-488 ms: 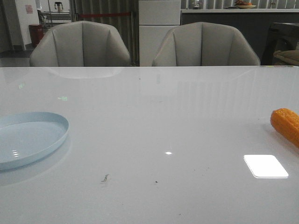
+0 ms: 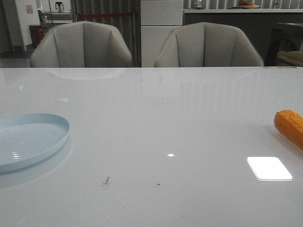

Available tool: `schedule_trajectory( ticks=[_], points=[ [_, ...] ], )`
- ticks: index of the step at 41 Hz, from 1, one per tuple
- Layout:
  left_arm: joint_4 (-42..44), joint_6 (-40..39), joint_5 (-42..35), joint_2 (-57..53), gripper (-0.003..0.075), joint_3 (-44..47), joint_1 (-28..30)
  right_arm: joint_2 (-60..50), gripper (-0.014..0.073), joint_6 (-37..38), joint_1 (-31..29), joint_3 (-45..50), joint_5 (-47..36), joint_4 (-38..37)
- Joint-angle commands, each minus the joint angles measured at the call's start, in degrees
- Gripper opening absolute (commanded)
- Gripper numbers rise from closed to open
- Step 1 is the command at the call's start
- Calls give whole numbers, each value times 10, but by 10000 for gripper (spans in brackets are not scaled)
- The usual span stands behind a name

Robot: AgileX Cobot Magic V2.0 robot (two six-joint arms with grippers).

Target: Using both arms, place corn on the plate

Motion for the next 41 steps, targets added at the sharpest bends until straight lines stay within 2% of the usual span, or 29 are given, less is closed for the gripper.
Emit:
schedule_trajectory(
  ticks=[1, 14, 23, 34, 37, 41],
  points=[
    [-2, -5, -66, -9, 89, 21, -1, -12, 55, 0, 1, -13, -45, -4],
    [-2, -5, -107, -9, 89, 21, -1, -12, 55, 0, 1, -13, -47, -4],
    [-3, -5, -191, -9, 89, 21, -1, -12, 55, 0, 1, -13, -116, -4],
    [-3, -5, -232, -9, 89, -4, -1, -12, 55, 8, 1, -21, -204, 8],
    [-3, -5, -230, -9, 89, -32, -1, -12, 55, 22, 1, -50, -192, 8],
    [0, -5, -213, -6, 89, -84, -1, -7, 55, 22, 1, -130, -118, 8]
  ],
)
